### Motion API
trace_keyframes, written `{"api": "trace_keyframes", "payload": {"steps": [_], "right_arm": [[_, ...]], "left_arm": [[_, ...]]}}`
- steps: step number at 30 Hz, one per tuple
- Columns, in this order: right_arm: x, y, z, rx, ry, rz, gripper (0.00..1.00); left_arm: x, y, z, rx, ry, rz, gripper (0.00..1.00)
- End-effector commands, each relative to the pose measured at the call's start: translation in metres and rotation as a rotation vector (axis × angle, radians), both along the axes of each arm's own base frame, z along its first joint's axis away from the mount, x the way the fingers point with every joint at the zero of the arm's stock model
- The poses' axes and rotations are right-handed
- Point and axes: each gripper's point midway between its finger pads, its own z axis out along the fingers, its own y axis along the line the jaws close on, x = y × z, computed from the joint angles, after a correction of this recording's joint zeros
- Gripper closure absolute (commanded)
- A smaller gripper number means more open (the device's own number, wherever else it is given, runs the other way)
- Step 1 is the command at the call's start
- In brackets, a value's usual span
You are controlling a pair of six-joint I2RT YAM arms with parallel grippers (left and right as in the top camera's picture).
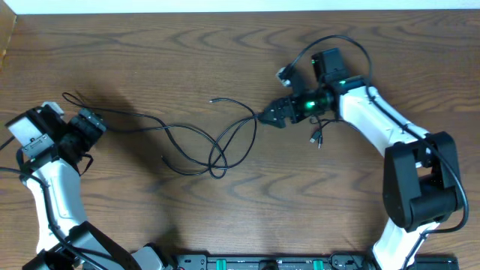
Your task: Untangle cables
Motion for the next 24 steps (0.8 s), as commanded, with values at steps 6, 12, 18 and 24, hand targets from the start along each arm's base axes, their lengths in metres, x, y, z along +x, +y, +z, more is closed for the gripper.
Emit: {"api": "trace_keyframes", "payload": {"steps": [6, 12, 18, 24], "right_arm": [[-0.017, 0.052, -0.004, -0.038, 0.056, -0.04, 0.01], [-0.019, 0.068, -0.015, -0.124, 0.14, -0.222, 0.01], [-0.024, 0.091, -0.009, -0.087, 0.161, -0.263, 0.01], [-0.03, 0.106, -0.015, -0.124, 0.151, -0.325, 0.01]], "left_arm": [[0.013, -0.044, 0.001, 0.051, 0.03, -0.216, 0.13], [0.019, -0.081, -0.003, 0.097, 0.047, -0.386, 0.13], [0.023, -0.105, -0.004, 0.097, 0.05, -0.454, 0.13], [0.011, -0.118, -0.021, 0.066, 0.096, -0.481, 0.13]]}}
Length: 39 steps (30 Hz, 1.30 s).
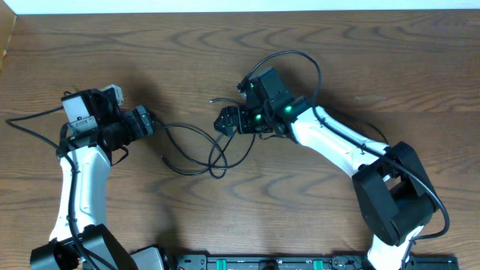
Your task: Untangle cables
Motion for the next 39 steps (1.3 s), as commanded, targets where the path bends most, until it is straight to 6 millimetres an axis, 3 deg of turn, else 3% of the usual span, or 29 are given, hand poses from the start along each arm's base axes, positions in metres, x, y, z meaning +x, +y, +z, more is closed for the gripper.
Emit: {"api": "trace_keyframes", "payload": {"steps": [1, 5, 10, 14, 17, 22, 28, 39], "right_arm": [[-0.004, 0.008, -0.008, -0.034, 0.019, -0.062, 0.01], [-0.006, 0.01, -0.016, -0.058, 0.035, -0.099, 0.01], [-0.004, 0.007, -0.031, -0.094, 0.055, -0.137, 0.08], [-0.002, -0.003, -0.044, -0.151, 0.057, -0.166, 0.08], [0.003, -0.009, -0.048, -0.183, 0.037, -0.192, 0.11], [0.017, -0.024, -0.051, -0.253, -0.024, -0.26, 0.23], [0.026, -0.035, -0.054, -0.293, -0.052, -0.313, 0.23], [0.021, -0.04, -0.088, -0.344, 0.01, -0.328, 0.32]], "left_arm": [[-0.009, -0.008, -0.01, -0.016, 0.038, -0.026, 0.13], [-0.016, -0.01, -0.016, -0.026, 0.066, -0.026, 0.13], [-0.016, -0.01, -0.016, -0.027, 0.066, -0.026, 0.13], [-0.016, -0.01, -0.017, -0.027, 0.068, -0.026, 0.13], [-0.016, -0.01, -0.017, -0.027, 0.068, -0.026, 0.13], [-0.016, -0.01, -0.017, -0.027, 0.069, -0.026, 0.13], [-0.016, -0.01, -0.017, -0.027, 0.068, -0.026, 0.13], [-0.016, -0.01, -0.017, -0.027, 0.068, -0.026, 0.13]]}}
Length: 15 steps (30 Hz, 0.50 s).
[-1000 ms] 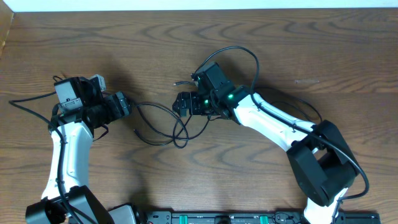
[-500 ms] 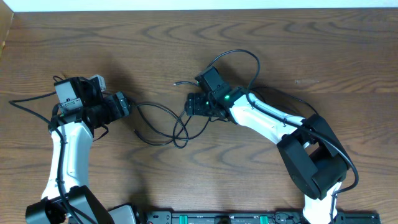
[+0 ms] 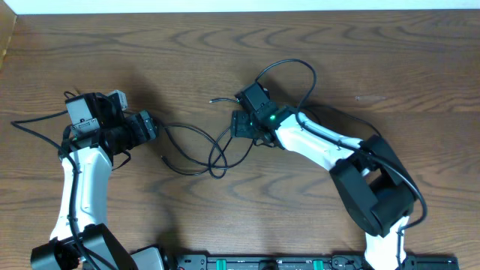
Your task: Untangle cables
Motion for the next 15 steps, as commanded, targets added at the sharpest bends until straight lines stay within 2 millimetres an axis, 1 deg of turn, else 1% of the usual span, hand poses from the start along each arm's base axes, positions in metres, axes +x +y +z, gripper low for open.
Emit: {"api": "trace_keyframes", "payload": {"steps": [1, 6, 12, 15], "right_arm": [[-0.001, -0.009, -0.027, -0.046, 0.039, -0.026, 0.32], [-0.003, -0.011, -0.043, -0.064, 0.061, -0.027, 0.31], [-0.001, -0.01, -0.045, -0.06, 0.055, -0.027, 0.3], [0.0, -0.009, -0.044, -0.054, 0.05, -0.028, 0.23]], "left_arm": [[-0.004, -0.004, -0.005, -0.009, 0.011, -0.019, 0.13], [-0.004, -0.004, -0.005, -0.009, 0.012, -0.019, 0.13], [-0.004, -0.004, -0.005, -0.009, 0.011, -0.019, 0.13], [-0.004, -0.004, -0.005, -0.009, 0.011, -0.019, 0.13]]}}
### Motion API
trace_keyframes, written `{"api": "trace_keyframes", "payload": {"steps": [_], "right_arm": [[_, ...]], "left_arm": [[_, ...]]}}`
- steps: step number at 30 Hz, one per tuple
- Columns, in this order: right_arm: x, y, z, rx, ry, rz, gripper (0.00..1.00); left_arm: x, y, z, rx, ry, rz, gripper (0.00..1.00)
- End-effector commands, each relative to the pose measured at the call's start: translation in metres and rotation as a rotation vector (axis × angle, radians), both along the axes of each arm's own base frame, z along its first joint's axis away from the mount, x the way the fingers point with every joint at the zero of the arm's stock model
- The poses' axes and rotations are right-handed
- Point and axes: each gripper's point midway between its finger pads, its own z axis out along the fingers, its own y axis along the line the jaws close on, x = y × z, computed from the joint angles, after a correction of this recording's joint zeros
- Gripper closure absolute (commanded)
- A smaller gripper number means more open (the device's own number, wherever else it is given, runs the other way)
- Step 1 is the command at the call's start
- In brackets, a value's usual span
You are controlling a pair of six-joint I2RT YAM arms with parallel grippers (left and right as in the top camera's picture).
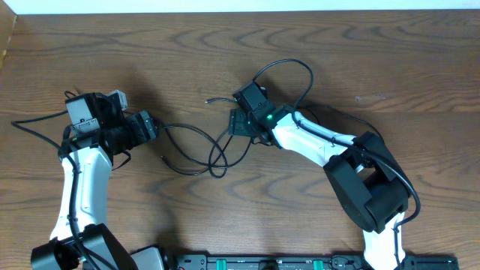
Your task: Untangle cables
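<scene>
Thin black cables (196,147) lie in crossed loops on the wooden table between my two arms. One loose plug end (212,99) points left at the far side, and another loose end (163,158) lies nearer the front. My left gripper (155,126) is at the tangle's left edge, shut on a strand that leads into the loops. At the tangle's right edge, my right gripper (232,125) is closed on a strand where the loops meet. The fingertips of both are too small to see in detail.
The tabletop (240,202) is dark wood, with its far edge (240,13) along the top of the view. The right arm's own wiring (289,69) arches behind its wrist. A black rail (255,262) runs along the front edge.
My right wrist has shifted slightly left and away from me, and its elbow has come in. The loose plug end moved a little left. The left arm and the loops look unchanged.
At first the arms were wide apart, with the cable stretched between the left gripper at far left and the right gripper at centre right. Both then came inward and the cable gathered into tighter loops. The right gripper has since crept further left; the left holds still.
</scene>
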Motion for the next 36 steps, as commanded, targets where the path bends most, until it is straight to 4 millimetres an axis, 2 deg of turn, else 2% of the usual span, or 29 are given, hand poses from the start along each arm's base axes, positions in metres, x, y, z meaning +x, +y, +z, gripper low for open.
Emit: {"api": "trace_keyframes", "payload": {"steps": [1, 3, 6, 12, 17, 21, 28, 29, 33, 36], "right_arm": [[-0.009, -0.014, -0.038, -0.053, 0.077, -0.02, 0.2], [-0.008, -0.01, -0.036, -0.011, 0.092, -0.026, 0.16], [-0.008, -0.004, -0.032, 0.096, 0.17, -0.117, 0.25], [-0.012, 0.003, -0.029, 0.227, 0.315, -0.303, 0.27], [-0.025, 0.015, -0.024, 0.295, 0.41, -0.298, 0.3], [-0.026, 0.017, -0.024, 0.299, 0.417, -0.292, 0.48], [-0.02, 0.008, -0.029, 0.239, 0.352, -0.305, 0.53], [-0.019, 0.005, -0.03, 0.218, 0.337, -0.314, 0.56], [-0.021, 0.006, -0.032, 0.196, 0.319, -0.317, 0.71], [-0.021, 0.006, -0.032, 0.194, 0.315, -0.318, 0.93]], "left_arm": [[-0.004, -0.004, -0.005, -0.009, 0.011, -0.019, 0.13], [-0.004, -0.004, -0.005, -0.009, 0.011, -0.019, 0.13], [-0.004, -0.004, -0.005, -0.009, 0.012, -0.019, 0.13], [-0.004, -0.004, -0.005, -0.008, 0.011, -0.019, 0.13], [-0.004, -0.004, -0.005, -0.009, 0.011, -0.019, 0.12], [-0.004, -0.004, -0.005, -0.009, 0.012, -0.019, 0.12], [-0.004, -0.004, -0.005, -0.009, 0.012, -0.019, 0.13], [-0.004, -0.004, -0.005, -0.009, 0.012, -0.019, 0.13], [-0.004, -0.004, -0.005, -0.009, 0.012, -0.019, 0.12], [-0.004, -0.004, -0.005, -0.009, 0.011, -0.019, 0.13]]}}
